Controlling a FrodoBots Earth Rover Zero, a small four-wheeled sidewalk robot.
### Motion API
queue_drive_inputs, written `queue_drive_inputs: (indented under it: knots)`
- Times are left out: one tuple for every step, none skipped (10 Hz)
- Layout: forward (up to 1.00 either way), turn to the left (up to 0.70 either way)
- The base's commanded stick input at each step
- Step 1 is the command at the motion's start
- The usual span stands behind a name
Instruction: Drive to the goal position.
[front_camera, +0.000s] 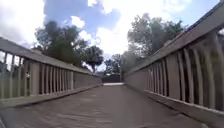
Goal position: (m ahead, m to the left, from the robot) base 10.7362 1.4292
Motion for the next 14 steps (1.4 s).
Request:
queue_drive_inputs:
  knots:
    - [0.85,0.0]
    - [0.85,0.0]
    - [0.85,0.0]
    - [0.85,0.0]
    - [0.85,0.0]
    - [0.85,0.0]
    - [0.85,0.0]
    - [0.85,0.0]
    - [0.85,0.0]
    - [0.85,0.0]
    - [0.85,0.0]
    - [0.85,0.0]
    - [0.85,0.0]
    - [0.85,0.0]
